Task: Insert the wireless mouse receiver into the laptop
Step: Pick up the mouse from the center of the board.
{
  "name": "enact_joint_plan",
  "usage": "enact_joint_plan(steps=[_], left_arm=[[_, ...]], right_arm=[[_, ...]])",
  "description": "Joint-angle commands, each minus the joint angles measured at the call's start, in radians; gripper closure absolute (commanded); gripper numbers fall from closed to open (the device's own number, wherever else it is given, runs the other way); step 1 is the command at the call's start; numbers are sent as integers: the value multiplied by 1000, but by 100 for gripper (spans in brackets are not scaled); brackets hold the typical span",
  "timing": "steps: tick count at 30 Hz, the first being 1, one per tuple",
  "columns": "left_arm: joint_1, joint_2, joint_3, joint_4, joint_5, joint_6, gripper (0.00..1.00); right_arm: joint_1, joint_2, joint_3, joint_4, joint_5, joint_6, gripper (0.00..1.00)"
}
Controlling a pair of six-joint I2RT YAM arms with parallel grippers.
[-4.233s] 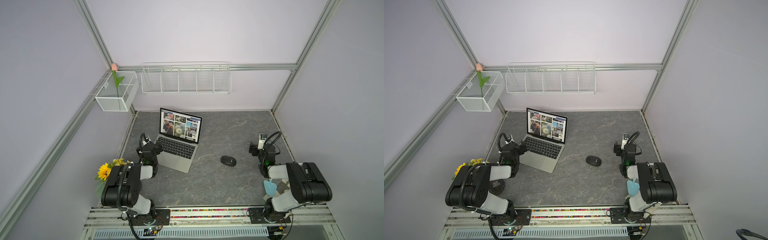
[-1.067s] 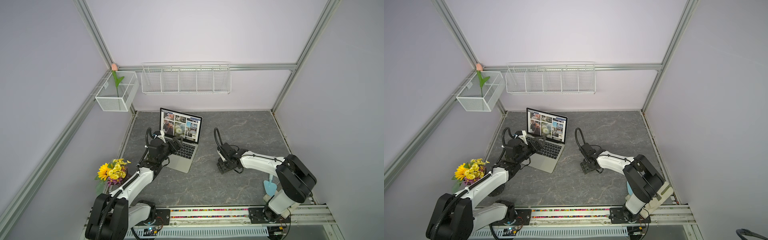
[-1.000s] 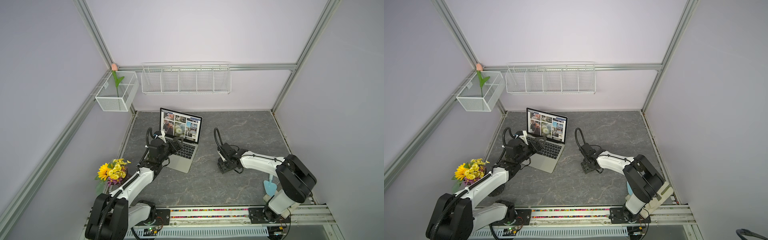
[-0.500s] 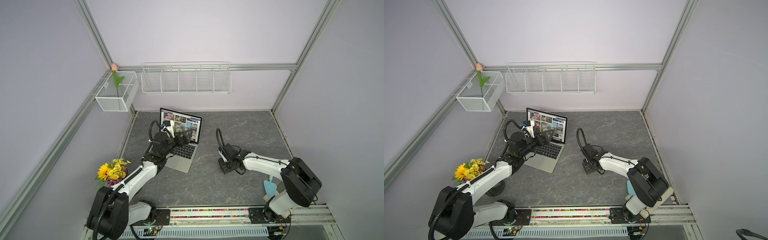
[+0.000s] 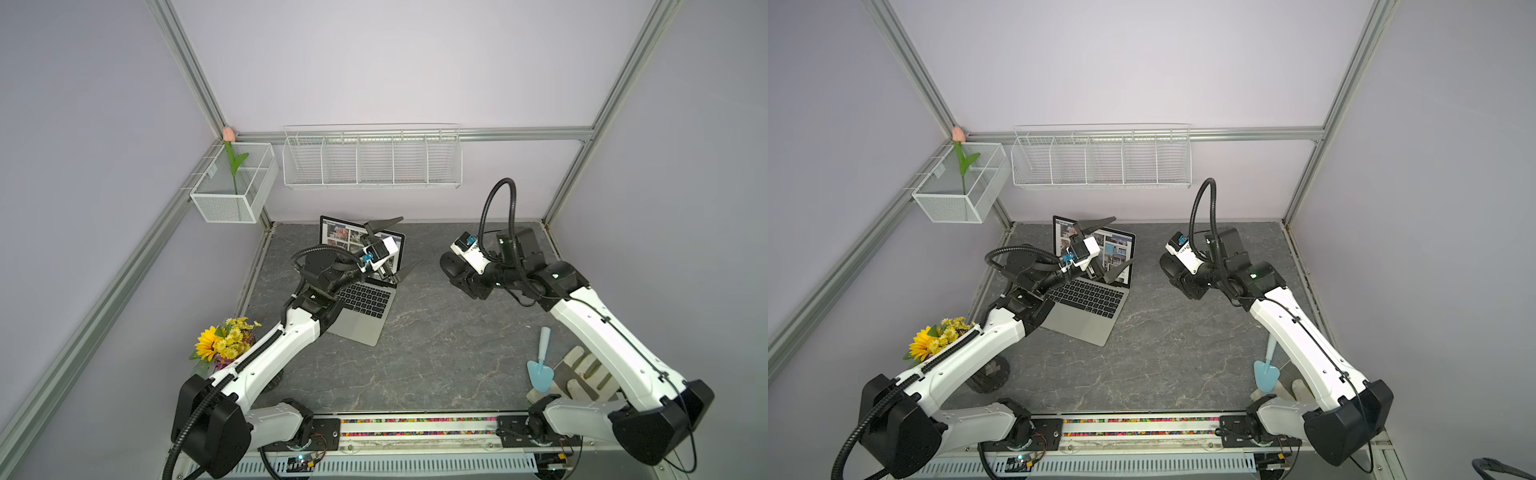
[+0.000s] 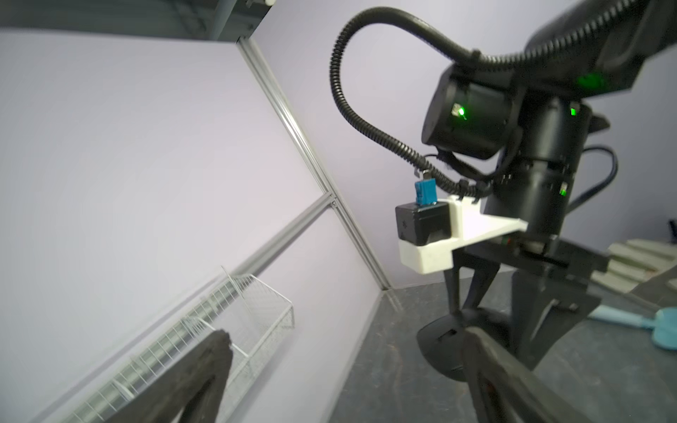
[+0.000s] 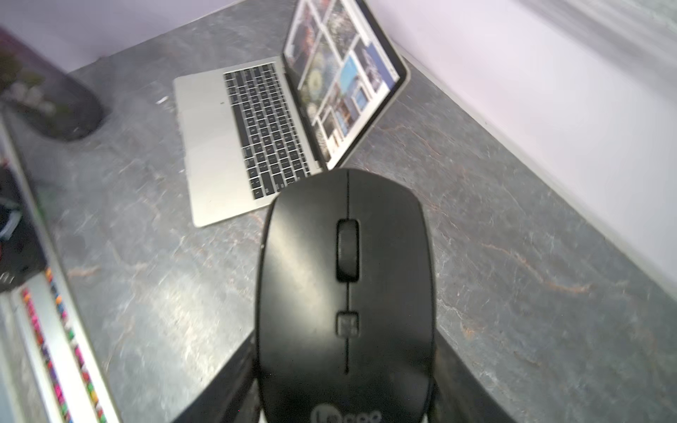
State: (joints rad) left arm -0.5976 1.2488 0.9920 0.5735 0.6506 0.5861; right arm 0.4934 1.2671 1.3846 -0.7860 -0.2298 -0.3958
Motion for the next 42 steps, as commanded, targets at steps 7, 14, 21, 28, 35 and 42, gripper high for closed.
enact_joint_plan(steps=[7, 14, 21, 28, 35, 42], left_arm=[[-85, 0, 12, -393, 206, 1000, 5], [-137, -35, -23, -462, 292, 1052, 31], [-182, 10, 4, -539, 292, 1130, 44], [-202, 35, 27, -575, 291, 1145, 58], [-211, 47, 48, -644, 302, 1180, 77], [-214, 45, 57, -570, 316, 844, 100]], right_arm=[[6, 13, 208, -446, -110, -290, 85], [57, 18, 221, -461, -214, -319, 85], [111, 53, 225, -486, -230, -342, 85], [116, 61, 217, -488, -297, -363, 88], [118, 68, 218, -502, -326, -359, 88], [90, 63, 257, -495, -389, -310, 82]])
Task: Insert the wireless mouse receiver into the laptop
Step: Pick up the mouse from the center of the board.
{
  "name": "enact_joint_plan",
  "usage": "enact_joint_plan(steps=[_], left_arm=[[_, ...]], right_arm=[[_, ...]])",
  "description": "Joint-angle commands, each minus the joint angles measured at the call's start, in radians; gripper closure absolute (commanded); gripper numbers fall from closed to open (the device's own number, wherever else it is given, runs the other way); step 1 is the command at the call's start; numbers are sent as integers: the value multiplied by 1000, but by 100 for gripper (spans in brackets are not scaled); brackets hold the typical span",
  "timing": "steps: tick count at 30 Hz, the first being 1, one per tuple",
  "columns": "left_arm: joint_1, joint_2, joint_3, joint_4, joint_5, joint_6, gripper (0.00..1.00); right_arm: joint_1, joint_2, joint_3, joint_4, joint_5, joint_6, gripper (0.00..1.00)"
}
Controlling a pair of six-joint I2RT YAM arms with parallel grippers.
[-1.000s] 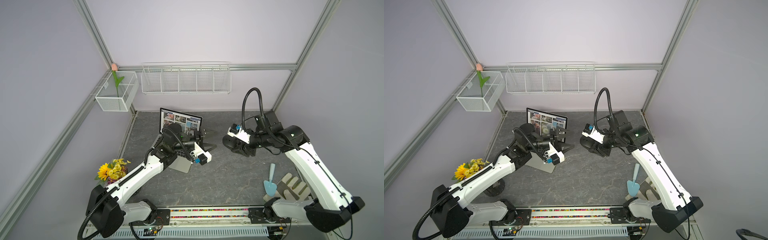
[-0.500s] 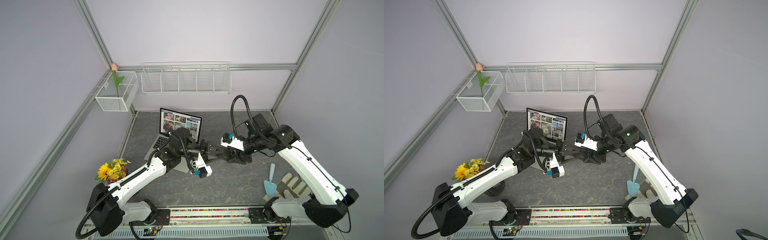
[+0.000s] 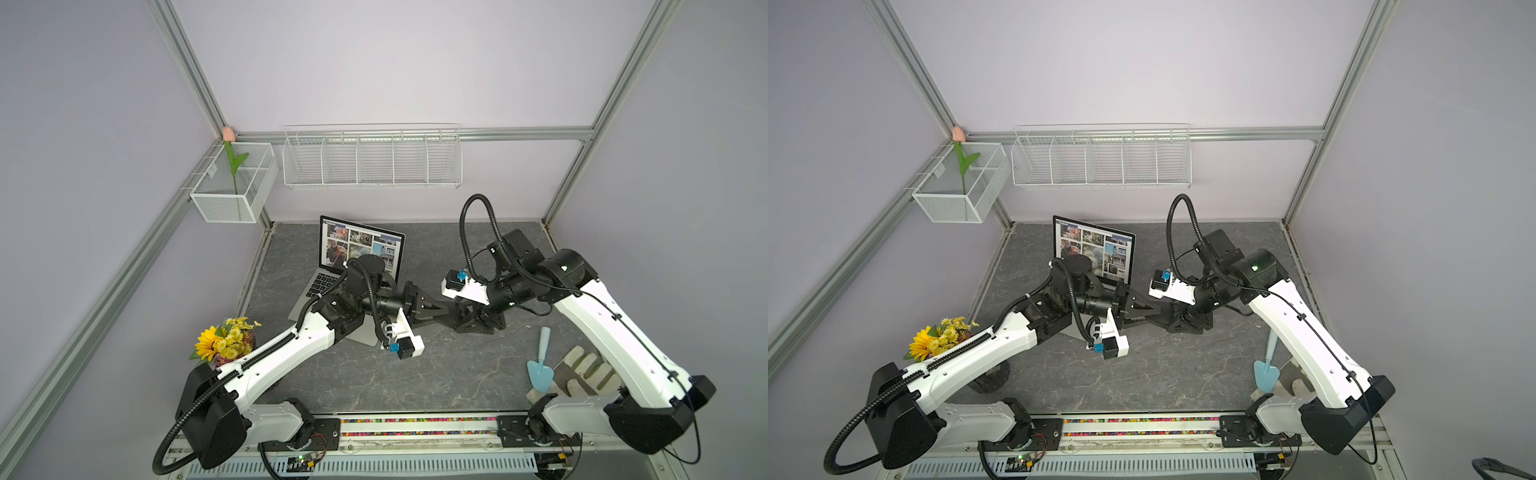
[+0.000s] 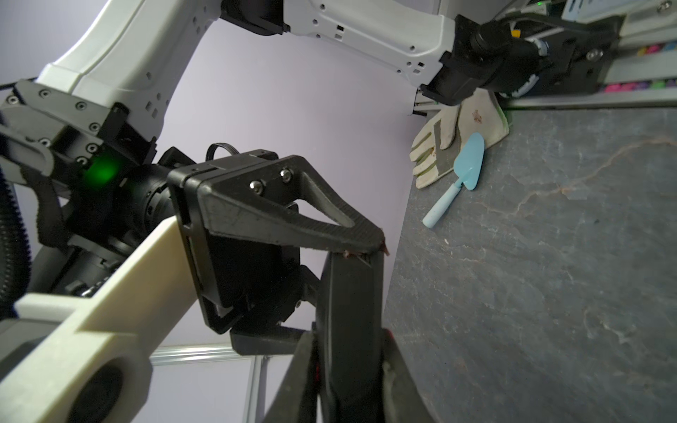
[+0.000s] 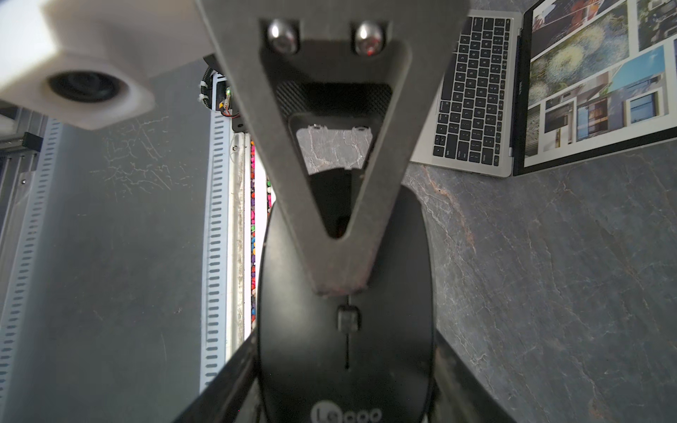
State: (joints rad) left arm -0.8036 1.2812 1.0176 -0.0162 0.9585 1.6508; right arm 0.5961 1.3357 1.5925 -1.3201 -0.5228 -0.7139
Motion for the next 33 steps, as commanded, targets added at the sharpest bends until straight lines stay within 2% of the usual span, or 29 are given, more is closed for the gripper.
enact_joint_plan(steps=[1, 2, 5, 6, 7, 10, 13, 15, 17, 20, 23, 25, 28, 33], left_arm=[[-7, 21, 51, 45, -25, -363, 100], [-5, 50, 92, 20, -38, -428, 100], [-1, 178, 286, -235, -16, -405, 100], [3, 210, 327, -255, 5, -435, 100], [8, 241, 357, -239, 29, -491, 100], [27, 288, 348, -1, 50, -802, 100], [37, 278, 212, 407, -56, -1271, 100], [42, 249, 128, 571, -156, -1513, 100], [52, 211, 77, 614, -275, -1760, 100], [79, 164, 73, 505, -363, -2013, 100], [93, 104, 103, 302, -439, -2116, 100], [93, 68, 103, 251, -450, -2145, 100], [93, 40, 63, 315, -410, -2172, 100], [93, 15, 3, 420, -420, -2175, 100]], right_arm=[[-30, -20, 52, 71, -98, 51, 64], [-52, -41, 49, 122, -79, 113, 39], [-136, -132, -6, 332, -55, 280, 12], [-162, -165, -35, 415, -55, 328, 1], [-192, -208, -71, 513, -46, 387, 11], [-242, -327, -190, 770, 90, 576, 11], [-246, -423, -274, 872, 248, 666, 11], [-245, -481, -338, 903, 287, 667, 11], [-244, -548, -443, 985, 289, 647, 11], [-242, -605, -608, 1137, 254, 655, 11], [-213, -623, -756, 1319, 259, 755, 12], [-183, -634, -806, 1372, 300, 748, 12], [-140, -636, -842, 1424, 380, 710, 12], [-88, -568, -809, 1447, 347, 691, 12]])
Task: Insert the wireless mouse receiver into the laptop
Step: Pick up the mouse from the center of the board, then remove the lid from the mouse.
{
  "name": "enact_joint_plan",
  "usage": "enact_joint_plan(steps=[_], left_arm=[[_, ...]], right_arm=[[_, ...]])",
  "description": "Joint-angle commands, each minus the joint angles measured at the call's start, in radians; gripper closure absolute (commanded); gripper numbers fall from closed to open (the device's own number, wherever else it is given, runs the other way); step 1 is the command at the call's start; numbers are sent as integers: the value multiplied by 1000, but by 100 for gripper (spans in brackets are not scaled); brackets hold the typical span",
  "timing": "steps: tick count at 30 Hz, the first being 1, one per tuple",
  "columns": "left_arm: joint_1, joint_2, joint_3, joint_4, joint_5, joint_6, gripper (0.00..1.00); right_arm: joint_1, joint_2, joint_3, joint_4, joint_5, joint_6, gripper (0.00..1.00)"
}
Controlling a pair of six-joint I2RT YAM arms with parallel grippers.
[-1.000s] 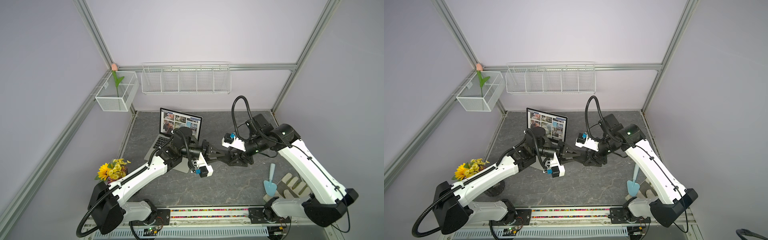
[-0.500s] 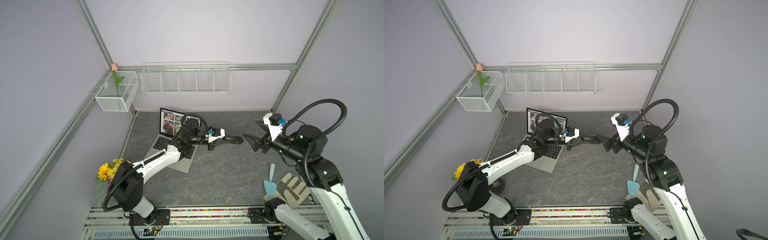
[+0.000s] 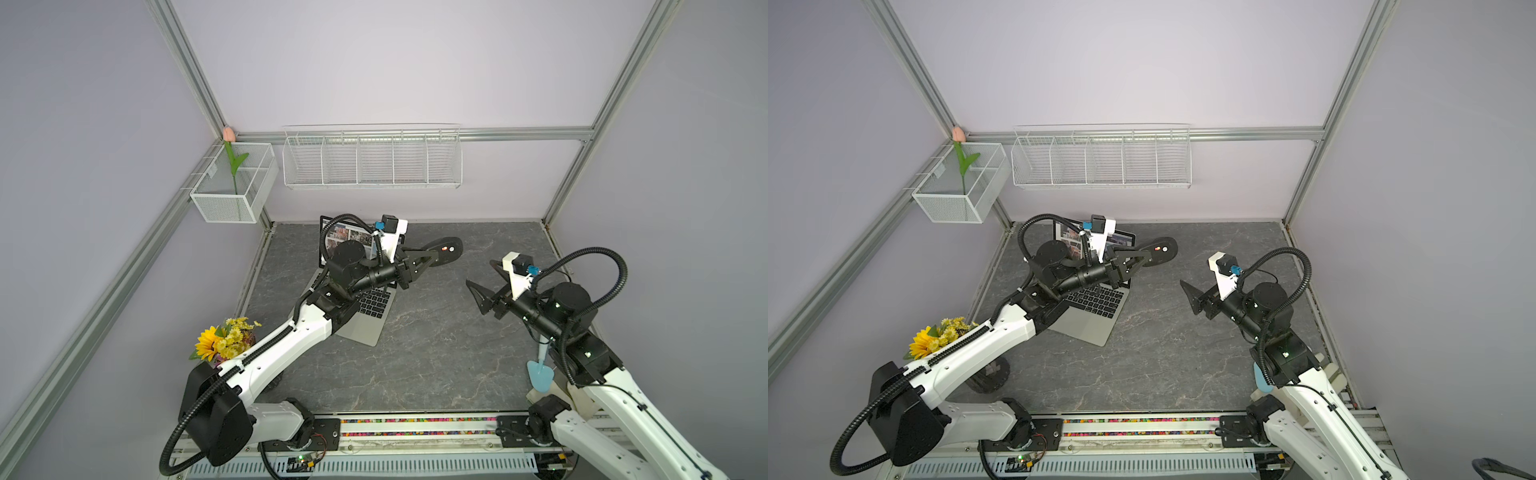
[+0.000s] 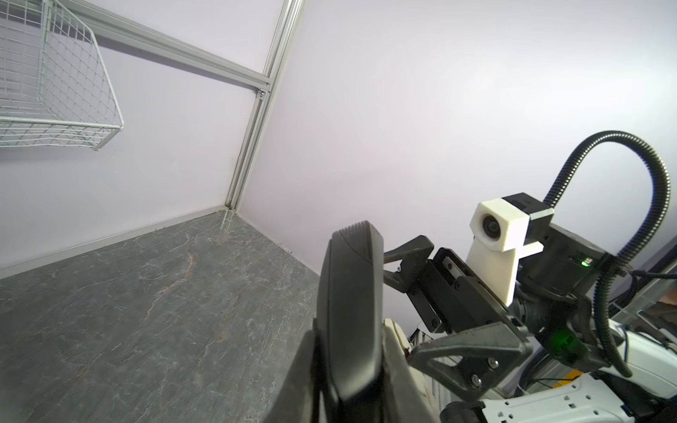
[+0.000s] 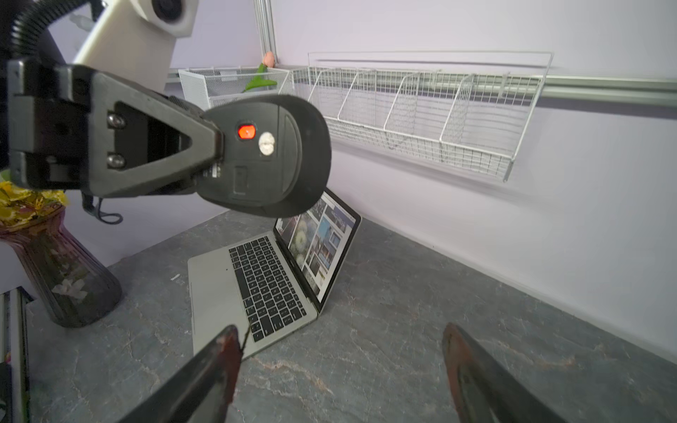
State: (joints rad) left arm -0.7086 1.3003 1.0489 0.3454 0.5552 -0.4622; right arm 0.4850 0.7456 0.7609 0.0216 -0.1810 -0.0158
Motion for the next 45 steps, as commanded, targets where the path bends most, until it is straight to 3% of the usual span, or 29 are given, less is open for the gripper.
enact_joint_plan(steps=[1, 4, 7, 12, 16, 26, 32, 45], left_arm=[[-2, -4, -31, 62, -18, -61, 100], [-2, 11, -46, 106, 18, -32, 100], [-2, 22, -73, 170, 70, 47, 100], [-2, 16, -123, 257, 82, 58, 100], [-3, -4, -143, 274, 104, 76, 100], [-3, -18, -164, 288, 91, 62, 100], [-3, -14, -163, 295, 98, 56, 100], [-3, -6, -164, 318, 127, 43, 100]], right_arm=[[31, 26, 19, 142, -29, -8, 12], [38, 22, 7, 214, -91, -29, 11], [40, 41, 42, 173, -97, -75, 0], [42, 99, 83, 113, -90, -128, 10], [41, 154, 127, 94, -77, -100, 24], [42, 183, 136, 69, -185, -106, 26], [44, 210, 137, 77, -191, -104, 34], [31, 229, 137, 101, -197, -52, 63]])
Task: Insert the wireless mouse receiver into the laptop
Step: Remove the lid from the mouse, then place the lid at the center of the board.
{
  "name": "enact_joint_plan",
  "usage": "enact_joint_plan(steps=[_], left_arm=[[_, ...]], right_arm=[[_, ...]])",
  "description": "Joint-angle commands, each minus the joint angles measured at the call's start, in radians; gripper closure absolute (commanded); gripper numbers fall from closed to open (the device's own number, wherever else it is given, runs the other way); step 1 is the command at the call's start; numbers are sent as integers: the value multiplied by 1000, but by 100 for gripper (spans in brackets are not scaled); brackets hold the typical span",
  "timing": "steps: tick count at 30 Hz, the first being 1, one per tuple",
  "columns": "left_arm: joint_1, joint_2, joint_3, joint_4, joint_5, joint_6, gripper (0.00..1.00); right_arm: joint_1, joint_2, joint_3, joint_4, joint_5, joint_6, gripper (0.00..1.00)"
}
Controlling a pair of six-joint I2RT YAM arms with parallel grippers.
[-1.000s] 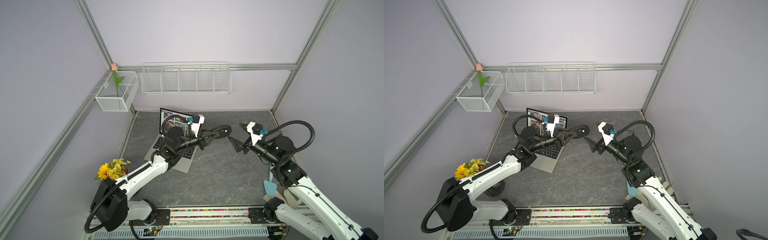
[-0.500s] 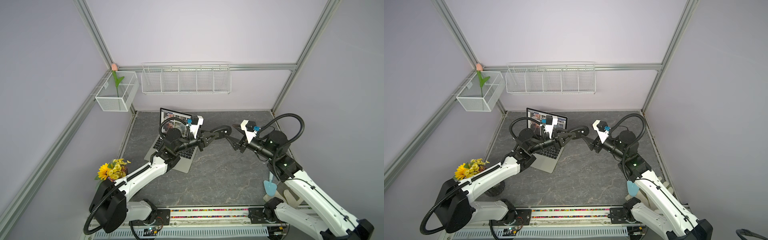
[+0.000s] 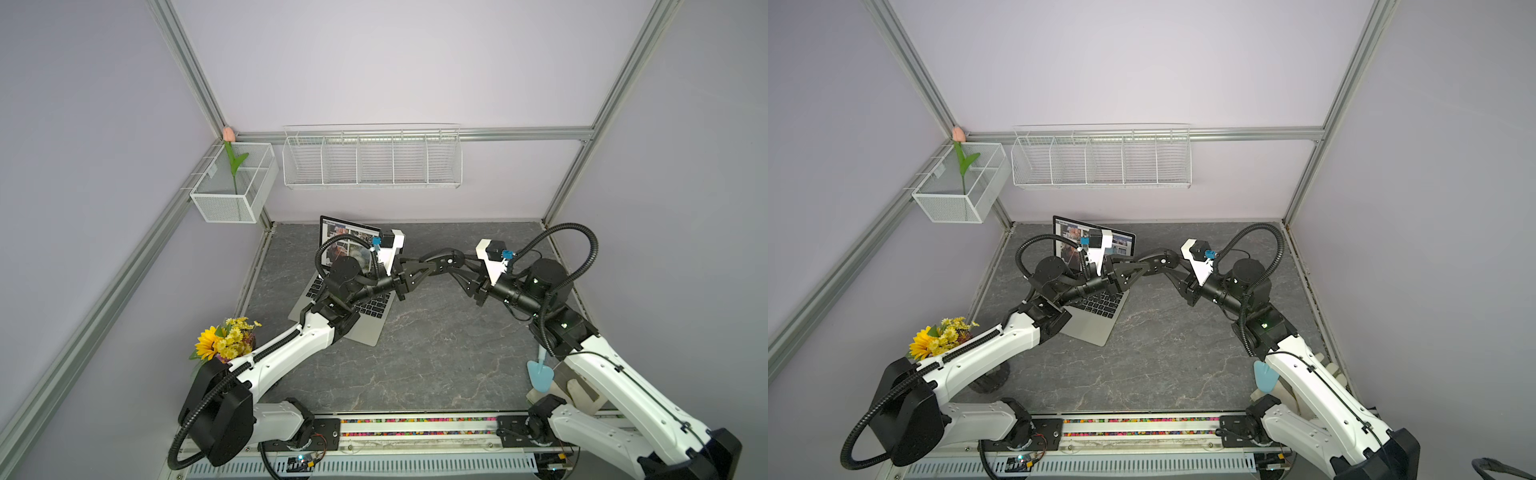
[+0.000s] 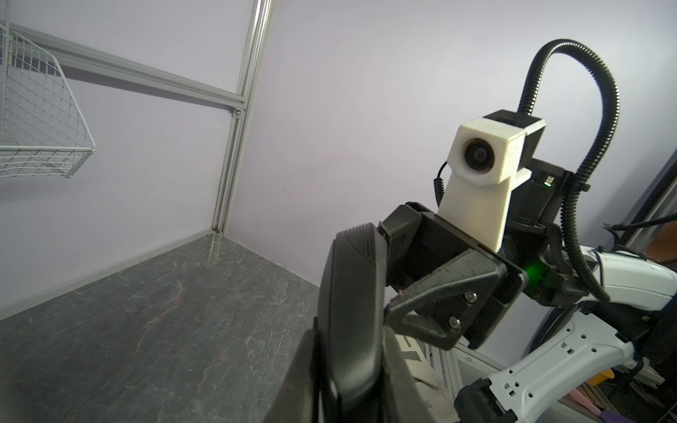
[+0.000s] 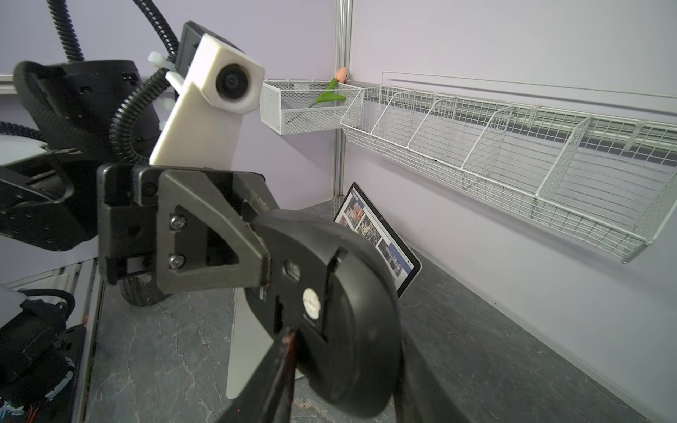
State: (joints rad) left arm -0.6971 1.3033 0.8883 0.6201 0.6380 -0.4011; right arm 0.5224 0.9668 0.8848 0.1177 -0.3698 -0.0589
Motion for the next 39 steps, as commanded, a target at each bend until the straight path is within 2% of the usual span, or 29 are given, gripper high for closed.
enact_joint_plan(steps=[1, 8, 15, 23, 25, 26, 28, 30, 32, 34, 36, 39], left_arm=[[-13, -11, -1, 32, 48, -10, 100], [-5, -25, 23, -72, 65, 57, 100], [13, -53, 23, -163, -8, 124, 100], [35, -71, 21, -192, -27, 134, 100], [36, -75, 23, -221, -91, 139, 100], [36, -76, 24, -240, -135, 143, 100], [36, -79, 21, -273, -214, 155, 100], [38, -79, 17, -306, -277, 166, 100], [54, -77, 21, -345, -288, 167, 100], [76, -75, 23, -385, -293, 150, 100], [102, -74, 23, -423, -276, 134, 100], [108, -84, 37, -514, -267, 163, 100]], right_arm=[[-12, 7, 15, -5, -14, -11, 65], [-66, -3, 41, -78, -132, -10, 78], [-111, -21, 40, -95, -206, 11, 90], [-132, -36, 37, -106, -234, 15, 93], [-133, -44, 36, -133, -167, 17, 93], [-133, -49, 37, -162, -83, 24, 93], [-134, -45, 39, -245, 173, 68, 93], [-131, 6, 75, -424, 466, 151, 93], [-115, 70, 92, -564, 580, 184, 93], [-56, 127, 77, -634, 689, 233, 93], [-1, 210, 73, -716, 788, 326, 93], [28, 324, 59, -791, 832, 435, 93]])
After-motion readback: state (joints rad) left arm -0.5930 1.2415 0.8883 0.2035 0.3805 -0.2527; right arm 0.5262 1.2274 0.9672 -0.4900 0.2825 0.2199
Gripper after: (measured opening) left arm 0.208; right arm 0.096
